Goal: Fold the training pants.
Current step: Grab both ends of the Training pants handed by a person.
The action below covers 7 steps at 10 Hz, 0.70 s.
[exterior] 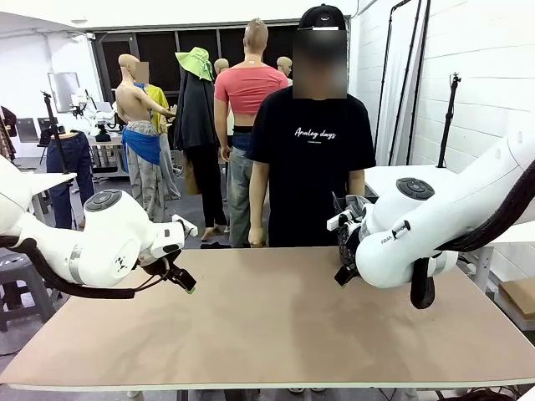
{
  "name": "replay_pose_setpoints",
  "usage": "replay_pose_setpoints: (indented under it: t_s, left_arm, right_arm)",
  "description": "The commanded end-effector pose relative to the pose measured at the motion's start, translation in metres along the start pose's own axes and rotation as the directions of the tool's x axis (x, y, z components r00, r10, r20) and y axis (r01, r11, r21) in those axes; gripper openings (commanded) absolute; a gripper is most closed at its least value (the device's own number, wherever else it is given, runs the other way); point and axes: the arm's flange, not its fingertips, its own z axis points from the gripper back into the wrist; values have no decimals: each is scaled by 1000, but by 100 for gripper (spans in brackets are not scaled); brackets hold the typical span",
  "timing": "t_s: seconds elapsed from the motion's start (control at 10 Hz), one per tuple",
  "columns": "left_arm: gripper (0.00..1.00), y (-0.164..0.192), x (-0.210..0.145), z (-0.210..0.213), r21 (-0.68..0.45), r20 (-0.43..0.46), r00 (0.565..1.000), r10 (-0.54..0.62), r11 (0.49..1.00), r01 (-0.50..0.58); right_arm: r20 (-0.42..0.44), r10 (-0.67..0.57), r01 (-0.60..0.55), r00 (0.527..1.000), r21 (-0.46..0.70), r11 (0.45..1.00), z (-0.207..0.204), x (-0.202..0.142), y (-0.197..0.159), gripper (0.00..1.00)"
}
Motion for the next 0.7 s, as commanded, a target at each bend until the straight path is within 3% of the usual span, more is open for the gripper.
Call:
replay_pose_setpoints:
  t_s: [0.0, 0.6]
  left_arm:
    - [100, 1, 0, 0, 1, 0, 1000, 2, 1000, -2]
    - [100, 1, 0, 0, 1, 0, 1000, 2, 1000, -2]
  right_arm:
    - [0, -1, 1, 1000, 0, 1000, 0, 0, 0, 100]
    - [0, -1, 1, 1000, 0, 1000, 0, 0, 0, 100]
